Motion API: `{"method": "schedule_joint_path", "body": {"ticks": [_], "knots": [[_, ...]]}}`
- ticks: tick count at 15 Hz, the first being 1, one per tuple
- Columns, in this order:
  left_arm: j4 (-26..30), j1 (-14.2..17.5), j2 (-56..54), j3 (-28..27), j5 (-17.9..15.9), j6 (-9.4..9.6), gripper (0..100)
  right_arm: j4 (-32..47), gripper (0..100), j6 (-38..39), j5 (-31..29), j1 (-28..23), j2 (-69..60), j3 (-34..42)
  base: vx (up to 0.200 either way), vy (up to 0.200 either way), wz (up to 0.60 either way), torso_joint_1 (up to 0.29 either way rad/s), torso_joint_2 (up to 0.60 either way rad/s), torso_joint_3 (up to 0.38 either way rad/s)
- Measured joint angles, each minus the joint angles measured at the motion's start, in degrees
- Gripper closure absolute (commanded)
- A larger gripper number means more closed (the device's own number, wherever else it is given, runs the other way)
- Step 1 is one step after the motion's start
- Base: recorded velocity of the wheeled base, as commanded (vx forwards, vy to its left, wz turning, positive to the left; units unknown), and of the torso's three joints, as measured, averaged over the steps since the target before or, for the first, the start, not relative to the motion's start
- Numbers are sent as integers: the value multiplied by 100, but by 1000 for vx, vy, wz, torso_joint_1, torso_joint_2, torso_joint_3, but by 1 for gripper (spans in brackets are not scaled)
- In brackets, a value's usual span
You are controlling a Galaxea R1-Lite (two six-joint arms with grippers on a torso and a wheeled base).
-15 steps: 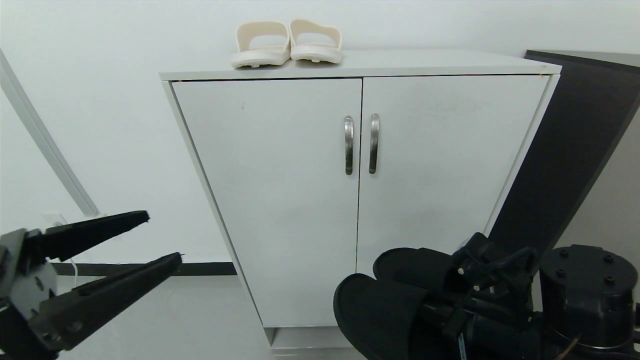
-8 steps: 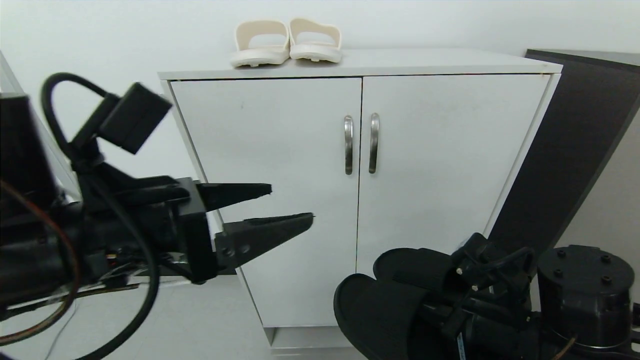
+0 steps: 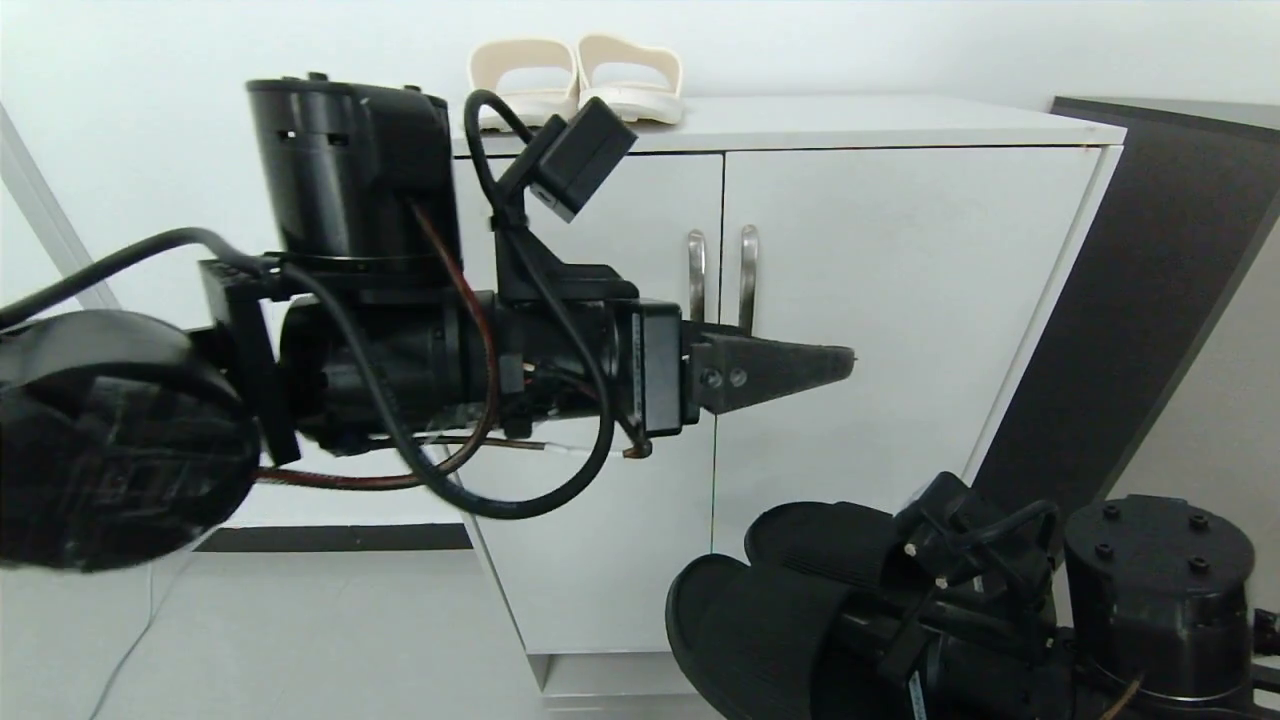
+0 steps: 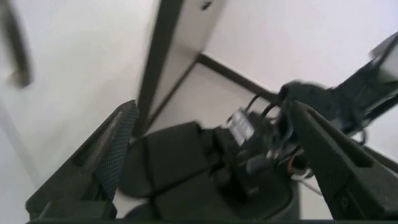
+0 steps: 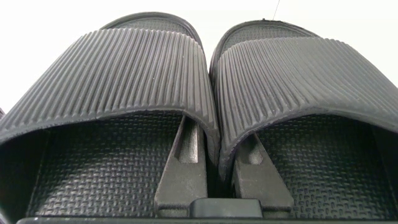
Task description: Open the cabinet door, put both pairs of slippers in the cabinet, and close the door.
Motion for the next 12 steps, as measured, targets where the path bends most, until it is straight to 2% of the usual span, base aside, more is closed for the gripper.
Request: {"method": "schedule_joint_path", "body": {"ticks": [2,3,6,12], "knots": [[-6,99,350,-396,-208,-139,0,0,100,-101,1,2,4,0,0,0,0,0,0,0],[-30,122,480,-507,-160,-145,0,-2,100,-121,-2,2,15,2,0,0,0,0,0,0],[-340,138,774,-641,446,-172,0,-5,100,-118,4,6,55,16,0,0,0,0,0,0],[-502,155,992,-790,1204,-180,0,-7,100,-115,4,2,113,17,0,0,0,0,0,0]]}}
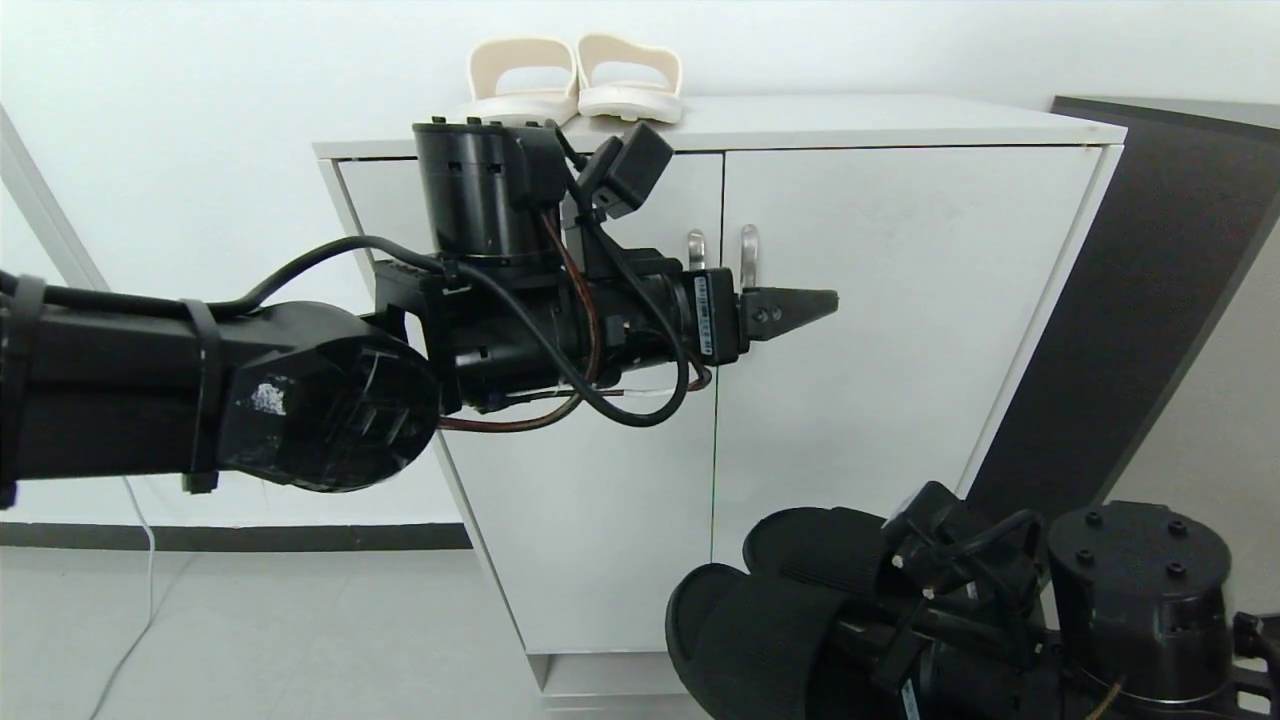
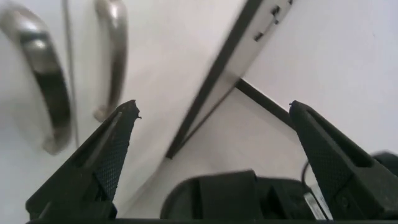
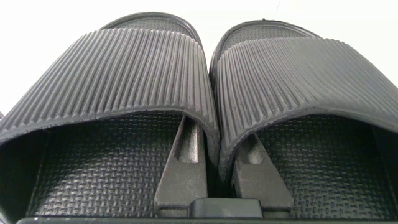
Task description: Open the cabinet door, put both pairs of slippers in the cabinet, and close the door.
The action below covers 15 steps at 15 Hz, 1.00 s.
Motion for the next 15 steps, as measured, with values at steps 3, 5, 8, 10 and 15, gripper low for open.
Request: {"method": "schedule_joint_path", "body": {"ticks": [3,5,8,10,15], "knots": [[-5,20,129,-238,330,2,0,0,100,2,0,1,6,0,0,0,0,0,0,0],[0,16,221,-351,421,2,0,0,100,9,0,0,6,0,0,0,0,0,0,0],[11,9,466,-657,616,7,0,0,100,29,0,-5,13,-6,0,0,0,0,0,0],[26,0,629,-839,638,5,0,0,100,38,0,-7,22,-15,0,0,0,0,0,0],[33,16,795,-874,673,-6,100,0,100,20,7,-7,68,-4,0,0,0,0,0,0]]}}
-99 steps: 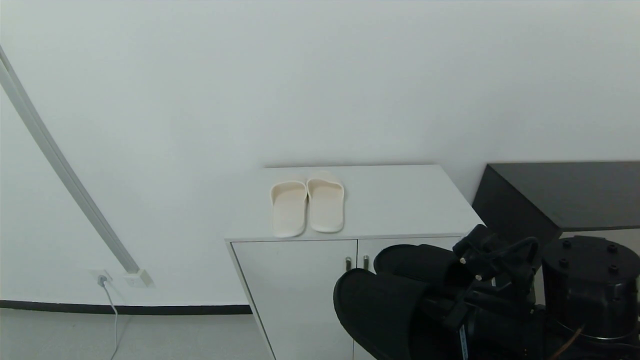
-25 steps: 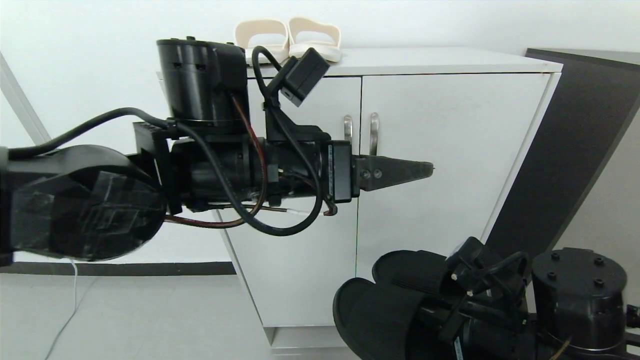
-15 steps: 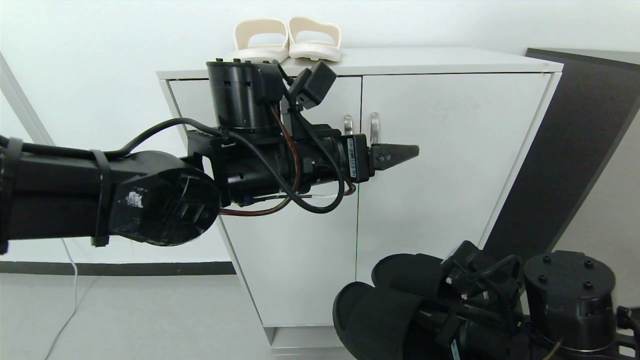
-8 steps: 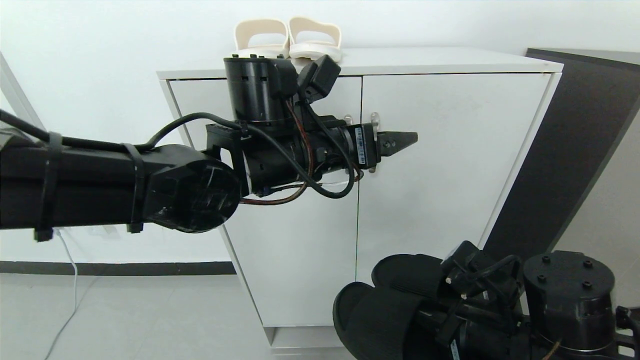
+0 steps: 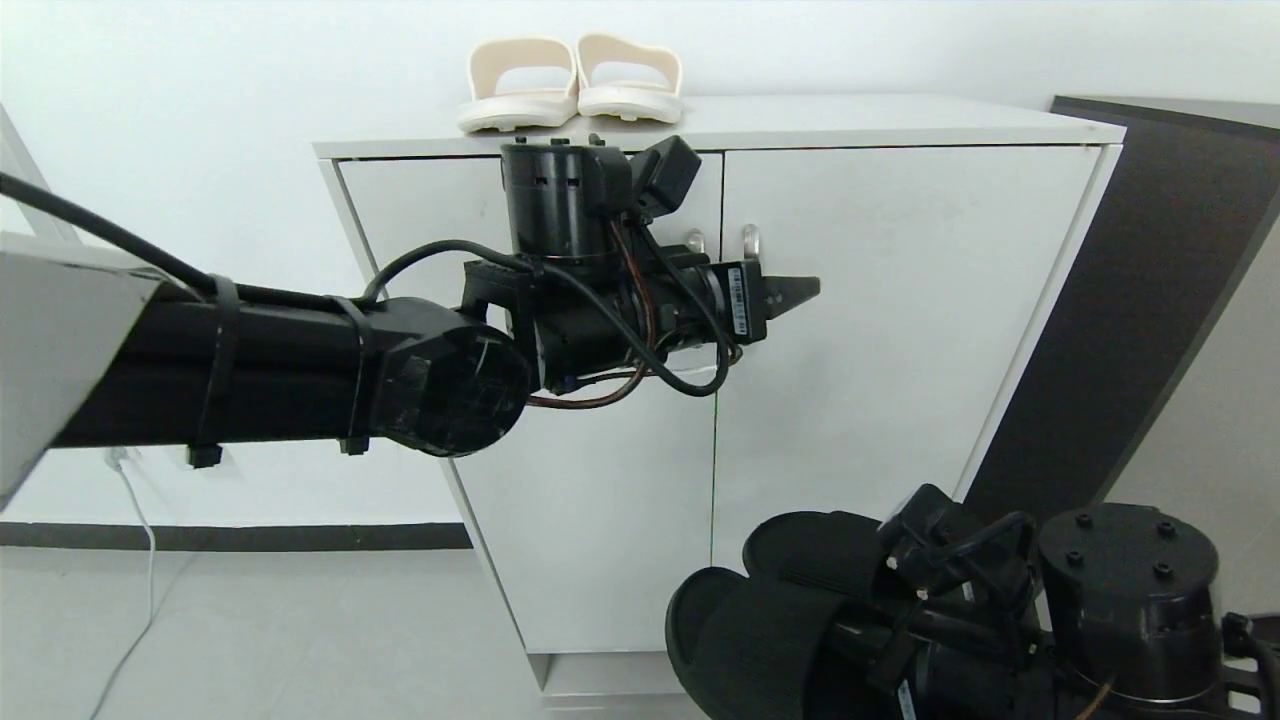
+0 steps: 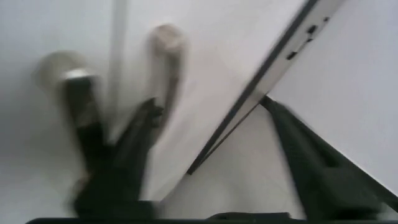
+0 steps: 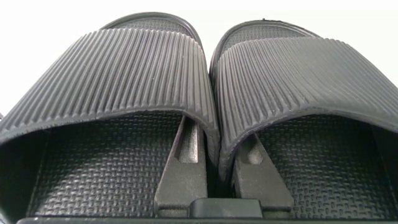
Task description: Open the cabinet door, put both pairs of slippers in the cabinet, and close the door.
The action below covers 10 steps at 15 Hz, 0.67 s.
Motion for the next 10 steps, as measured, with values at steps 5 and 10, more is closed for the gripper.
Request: {"method": "schedule_joint_path", "body": {"ticks": [5,10], "knots": [[-137,-24,-179,474,-57,-32,100,5,100,-20,15,27,1,72,0,0,0,0,0,0],[-747,-218,-707,1515,-61,-32,100,-101,100,-28,556,230,-105,361,0,0,0,0,0,0]]}}
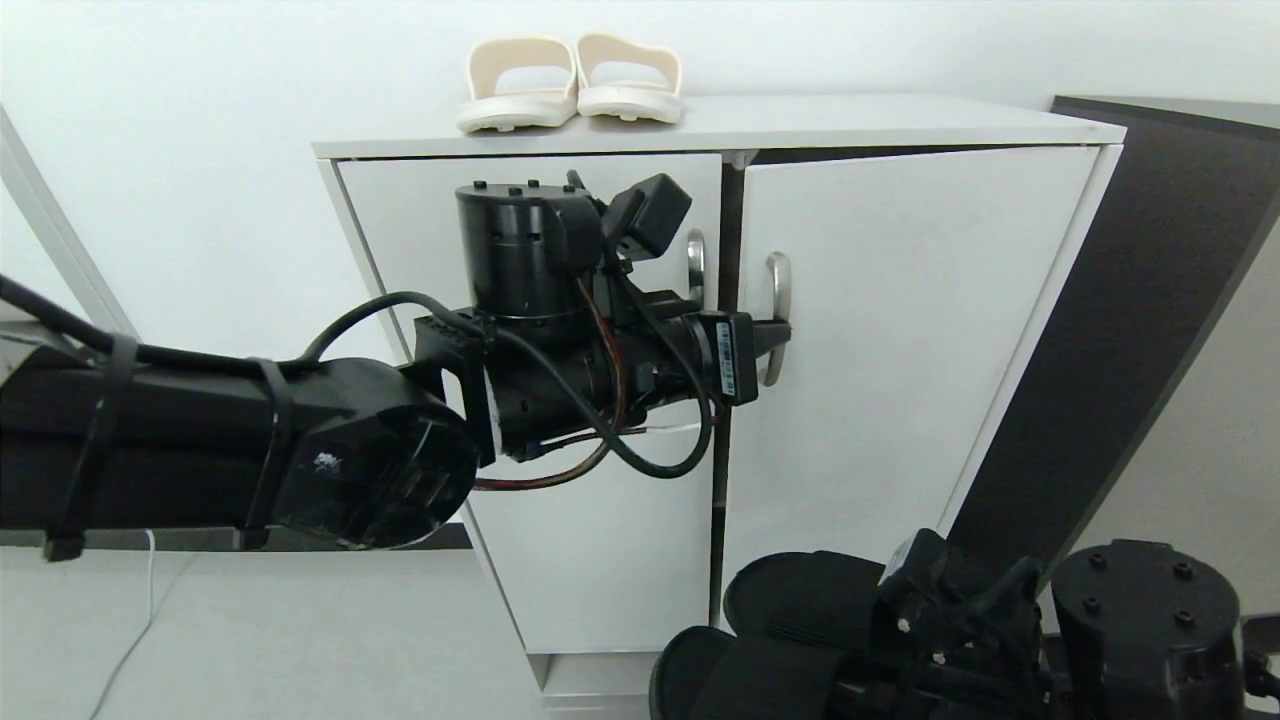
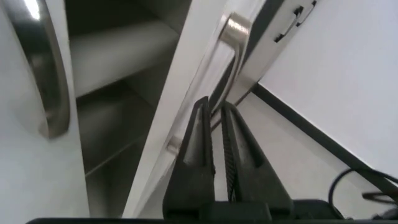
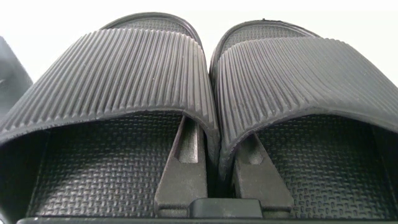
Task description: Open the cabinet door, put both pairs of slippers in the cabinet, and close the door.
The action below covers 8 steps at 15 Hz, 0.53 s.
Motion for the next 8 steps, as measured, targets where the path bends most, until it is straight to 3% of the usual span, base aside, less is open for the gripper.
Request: {"method": "schedule_joint_path", "body": {"ticks": [5,6,8], "knots": [[-914,-197,-569,1095,28,-28,100,5,100,-101,341,56,-234,207,0,0,0,0,0,0],[-983,-178,-647,1219,28,-110,100,-6,100,-104,336,61,-245,213,0,0,0,0,0,0],[-1124,21,-727,1320,6,-488,100,-6,100,-104,297,61,-254,216,0,0,0,0,0,0]]}}
